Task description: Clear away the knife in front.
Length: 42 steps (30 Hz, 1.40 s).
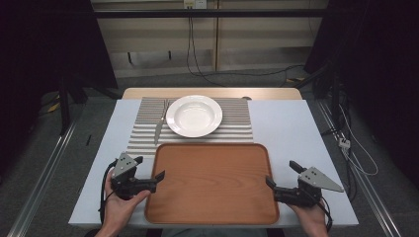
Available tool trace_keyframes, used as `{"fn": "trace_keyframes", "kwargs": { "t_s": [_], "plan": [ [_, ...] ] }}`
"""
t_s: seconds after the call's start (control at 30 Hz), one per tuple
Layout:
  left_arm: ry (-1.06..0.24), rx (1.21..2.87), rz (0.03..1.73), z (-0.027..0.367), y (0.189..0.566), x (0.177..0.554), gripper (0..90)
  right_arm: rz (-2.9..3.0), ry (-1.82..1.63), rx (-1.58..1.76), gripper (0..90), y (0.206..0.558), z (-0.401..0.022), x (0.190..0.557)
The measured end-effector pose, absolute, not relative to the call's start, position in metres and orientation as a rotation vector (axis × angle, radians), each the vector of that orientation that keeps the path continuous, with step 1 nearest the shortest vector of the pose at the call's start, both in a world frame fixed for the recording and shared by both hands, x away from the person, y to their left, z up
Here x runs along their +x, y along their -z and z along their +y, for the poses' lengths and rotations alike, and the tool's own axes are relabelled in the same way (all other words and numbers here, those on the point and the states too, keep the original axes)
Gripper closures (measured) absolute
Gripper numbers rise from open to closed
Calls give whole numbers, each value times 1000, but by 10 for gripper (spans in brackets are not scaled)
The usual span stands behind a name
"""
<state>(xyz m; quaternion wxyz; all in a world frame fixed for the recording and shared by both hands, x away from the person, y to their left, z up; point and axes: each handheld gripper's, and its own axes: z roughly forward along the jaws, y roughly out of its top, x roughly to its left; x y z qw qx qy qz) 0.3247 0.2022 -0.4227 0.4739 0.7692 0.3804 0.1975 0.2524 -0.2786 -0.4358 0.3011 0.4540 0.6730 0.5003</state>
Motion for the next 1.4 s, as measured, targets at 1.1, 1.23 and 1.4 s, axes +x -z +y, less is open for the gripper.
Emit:
{"fn": "trace_keyframes", "kwargs": {
  "t_s": [1.1,1.23,1.4],
  "plan": [
    [-454,1926,1059,200,393,400,117,1832,-1299,1232,22,438,-278,262],
    [-469,1920,1075,200,390,412,111,1835,-1299,1231,22,439,-278,262],
    [-485,1959,1055,196,387,428,109,1841,-1300,1234,22,440,-278,264]
  ]
}}
